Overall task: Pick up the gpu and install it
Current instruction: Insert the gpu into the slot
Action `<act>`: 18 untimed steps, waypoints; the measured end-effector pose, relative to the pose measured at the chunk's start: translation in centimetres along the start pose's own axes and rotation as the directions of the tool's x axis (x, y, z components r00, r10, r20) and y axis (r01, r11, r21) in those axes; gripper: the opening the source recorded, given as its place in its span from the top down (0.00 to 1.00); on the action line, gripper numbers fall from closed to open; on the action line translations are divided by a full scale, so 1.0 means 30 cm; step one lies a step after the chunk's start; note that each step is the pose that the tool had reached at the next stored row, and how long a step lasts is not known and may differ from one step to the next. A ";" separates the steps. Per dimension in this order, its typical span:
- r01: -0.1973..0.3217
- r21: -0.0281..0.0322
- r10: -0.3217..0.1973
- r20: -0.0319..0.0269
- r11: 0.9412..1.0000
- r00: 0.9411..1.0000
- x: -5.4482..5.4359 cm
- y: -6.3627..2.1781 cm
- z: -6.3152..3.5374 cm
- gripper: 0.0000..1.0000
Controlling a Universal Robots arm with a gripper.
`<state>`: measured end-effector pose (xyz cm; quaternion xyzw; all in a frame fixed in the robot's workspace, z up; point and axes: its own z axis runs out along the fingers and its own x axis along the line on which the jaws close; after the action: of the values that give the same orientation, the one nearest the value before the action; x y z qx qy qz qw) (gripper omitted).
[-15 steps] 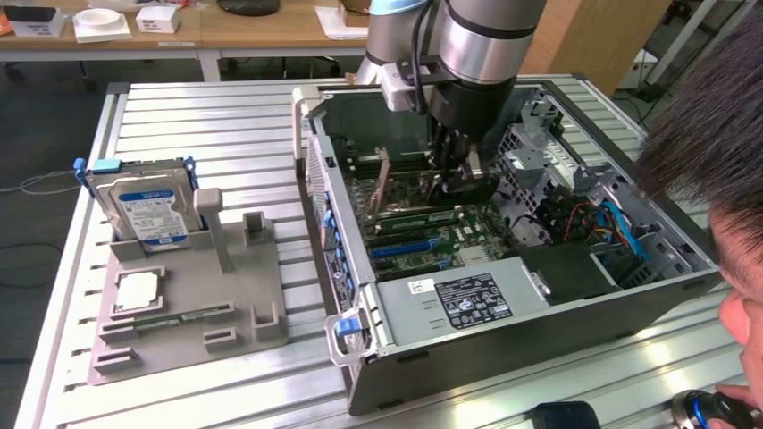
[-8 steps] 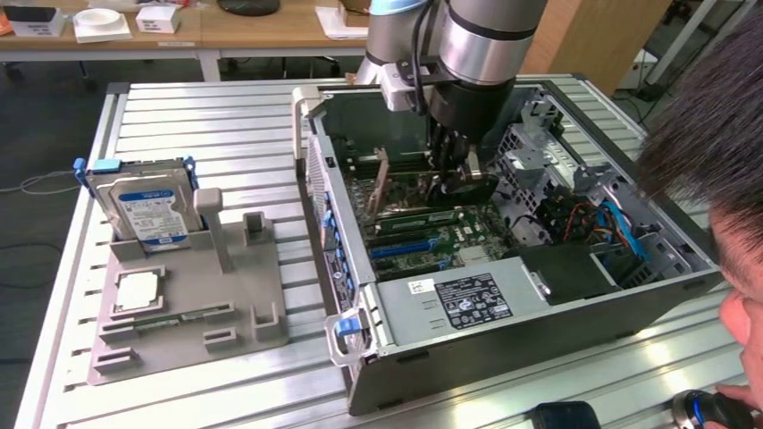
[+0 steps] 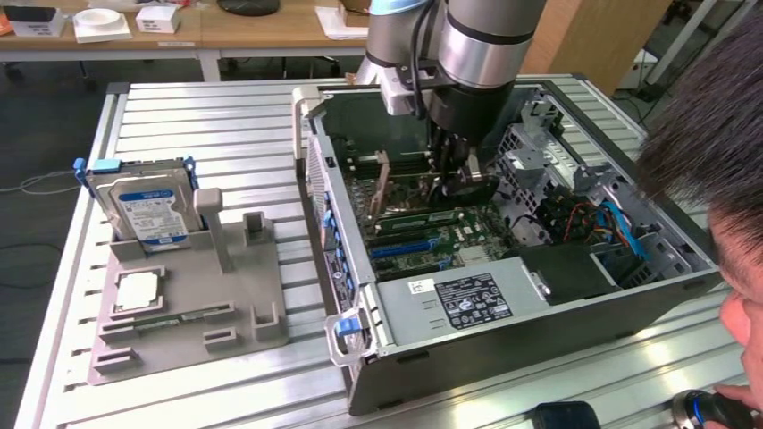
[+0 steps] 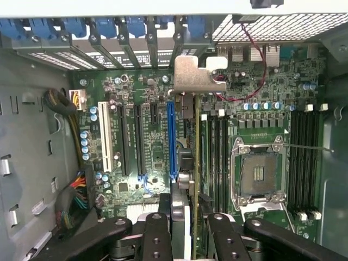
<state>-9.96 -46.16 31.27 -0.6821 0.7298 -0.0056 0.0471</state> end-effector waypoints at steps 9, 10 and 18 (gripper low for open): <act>0.000 0.000 0.000 -0.004 1.000 1.000 0.002 0.003 0.022 0.70; 0.000 0.000 0.000 -0.004 1.000 1.000 0.002 0.004 0.024 0.70; 0.001 0.001 -0.001 -0.009 1.000 1.000 0.004 0.022 0.043 0.70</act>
<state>-10.51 -46.16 29.94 -0.6822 0.7298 -0.0088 0.0441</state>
